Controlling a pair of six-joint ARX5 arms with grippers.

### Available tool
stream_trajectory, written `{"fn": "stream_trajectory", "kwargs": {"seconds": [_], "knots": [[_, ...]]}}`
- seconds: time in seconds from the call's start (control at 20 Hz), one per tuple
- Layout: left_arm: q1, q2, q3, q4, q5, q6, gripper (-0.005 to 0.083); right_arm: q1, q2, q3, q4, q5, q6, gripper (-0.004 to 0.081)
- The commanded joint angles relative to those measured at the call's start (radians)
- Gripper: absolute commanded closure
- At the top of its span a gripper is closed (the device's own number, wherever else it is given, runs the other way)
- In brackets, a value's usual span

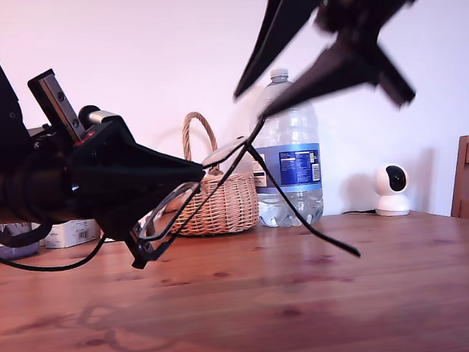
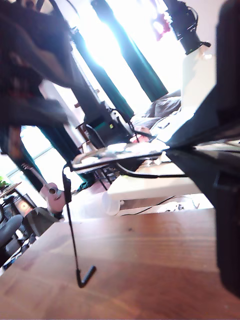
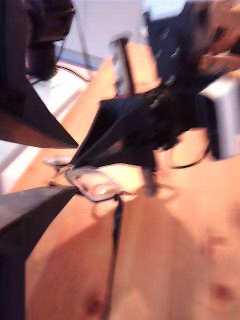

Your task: Pick up the glasses and open them, then place them back on the table

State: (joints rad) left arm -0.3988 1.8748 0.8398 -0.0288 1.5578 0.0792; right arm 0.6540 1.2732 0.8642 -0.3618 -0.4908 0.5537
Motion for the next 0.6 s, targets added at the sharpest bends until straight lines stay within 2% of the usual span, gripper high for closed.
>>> {"fn": "stream_trajectory", "kwargs": {"seconds": [0.0, 0.55], "knots": [[0.001, 0.01, 0.003, 0.008, 0.003, 0.007, 0.0795, -0.003, 0.005, 0.003, 0.001, -0.015, 0.003, 0.0566], [0.001, 0.01, 0.004, 0.008, -0.011, 0.008, 0.0795, -0.061, 0.005, 0.003, -0.076, -0.023, -0.012, 0.0576]]}}
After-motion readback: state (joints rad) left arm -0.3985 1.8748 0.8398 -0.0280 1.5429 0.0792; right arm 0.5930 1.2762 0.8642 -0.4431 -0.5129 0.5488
